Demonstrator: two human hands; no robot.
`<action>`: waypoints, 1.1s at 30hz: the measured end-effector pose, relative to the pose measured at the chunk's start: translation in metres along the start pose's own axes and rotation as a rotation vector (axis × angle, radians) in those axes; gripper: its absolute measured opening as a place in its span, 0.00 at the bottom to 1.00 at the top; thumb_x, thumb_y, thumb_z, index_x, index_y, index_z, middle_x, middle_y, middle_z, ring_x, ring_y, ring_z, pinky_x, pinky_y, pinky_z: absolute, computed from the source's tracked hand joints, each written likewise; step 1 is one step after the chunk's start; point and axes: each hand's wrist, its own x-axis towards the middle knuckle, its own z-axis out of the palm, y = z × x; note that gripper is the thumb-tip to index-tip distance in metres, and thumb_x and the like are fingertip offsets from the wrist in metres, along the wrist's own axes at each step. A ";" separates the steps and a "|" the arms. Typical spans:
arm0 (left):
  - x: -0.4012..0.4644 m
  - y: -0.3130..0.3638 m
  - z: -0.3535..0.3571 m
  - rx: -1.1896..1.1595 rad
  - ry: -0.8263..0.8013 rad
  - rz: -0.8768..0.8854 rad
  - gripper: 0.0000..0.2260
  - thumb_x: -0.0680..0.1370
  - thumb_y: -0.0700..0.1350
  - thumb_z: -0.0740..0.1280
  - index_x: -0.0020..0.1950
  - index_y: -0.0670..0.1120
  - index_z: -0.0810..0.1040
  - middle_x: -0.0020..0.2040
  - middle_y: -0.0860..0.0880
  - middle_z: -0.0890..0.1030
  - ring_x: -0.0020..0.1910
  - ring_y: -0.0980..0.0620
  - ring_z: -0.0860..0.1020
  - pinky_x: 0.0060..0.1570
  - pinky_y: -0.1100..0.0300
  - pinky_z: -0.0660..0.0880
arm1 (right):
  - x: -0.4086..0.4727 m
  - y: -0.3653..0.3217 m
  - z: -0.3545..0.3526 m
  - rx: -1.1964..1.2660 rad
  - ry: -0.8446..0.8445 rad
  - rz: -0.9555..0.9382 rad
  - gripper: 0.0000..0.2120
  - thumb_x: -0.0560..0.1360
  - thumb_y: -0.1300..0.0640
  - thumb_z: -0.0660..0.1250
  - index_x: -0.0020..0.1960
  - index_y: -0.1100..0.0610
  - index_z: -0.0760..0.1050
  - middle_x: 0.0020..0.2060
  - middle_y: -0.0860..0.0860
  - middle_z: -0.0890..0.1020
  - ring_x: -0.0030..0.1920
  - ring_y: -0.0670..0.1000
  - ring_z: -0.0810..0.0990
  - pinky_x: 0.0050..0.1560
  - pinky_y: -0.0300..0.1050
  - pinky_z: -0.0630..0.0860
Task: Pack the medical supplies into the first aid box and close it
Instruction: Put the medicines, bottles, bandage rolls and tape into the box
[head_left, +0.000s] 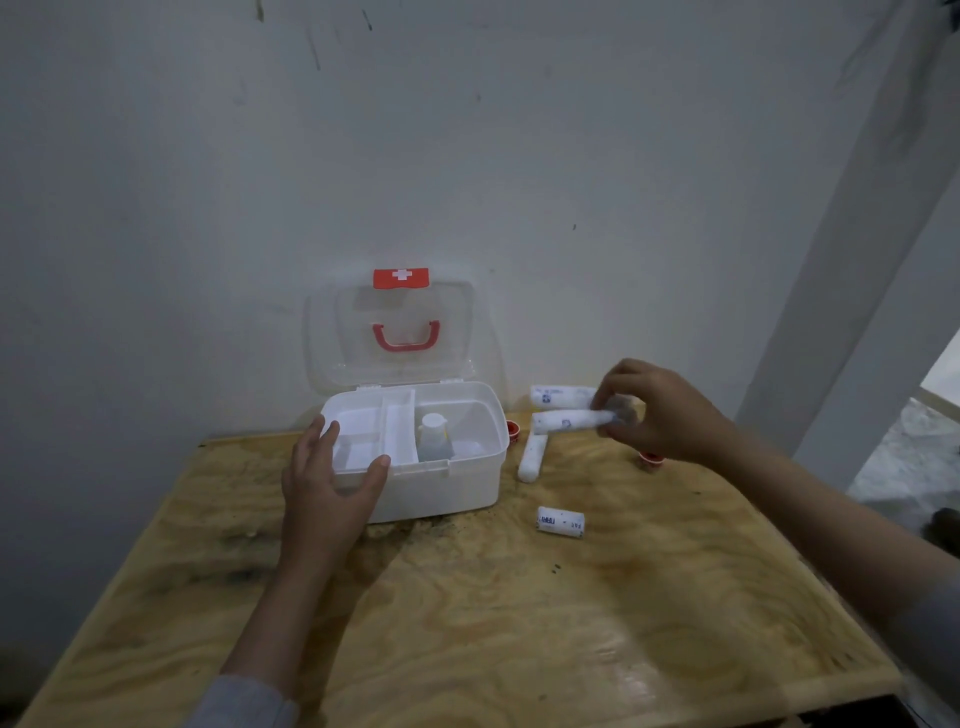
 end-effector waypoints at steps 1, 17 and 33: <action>0.000 0.000 0.000 -0.001 0.000 -0.003 0.30 0.72 0.52 0.70 0.71 0.46 0.67 0.75 0.50 0.62 0.72 0.45 0.60 0.66 0.45 0.64 | 0.009 -0.009 -0.003 -0.005 0.016 -0.032 0.09 0.66 0.57 0.75 0.46 0.54 0.81 0.47 0.51 0.79 0.43 0.50 0.78 0.42 0.45 0.77; -0.001 0.002 0.000 -0.001 -0.002 -0.018 0.31 0.71 0.54 0.70 0.71 0.48 0.66 0.75 0.51 0.61 0.72 0.47 0.59 0.66 0.46 0.65 | 0.128 -0.104 0.036 -0.579 -0.574 -0.201 0.17 0.67 0.66 0.72 0.54 0.55 0.78 0.55 0.54 0.76 0.52 0.55 0.76 0.40 0.46 0.69; -0.002 0.002 0.000 -0.021 -0.002 -0.014 0.30 0.72 0.54 0.70 0.71 0.48 0.66 0.75 0.52 0.61 0.72 0.47 0.60 0.65 0.46 0.66 | 0.132 -0.089 0.037 -0.343 -0.630 -0.072 0.16 0.71 0.63 0.71 0.58 0.52 0.80 0.58 0.53 0.79 0.55 0.53 0.76 0.54 0.44 0.73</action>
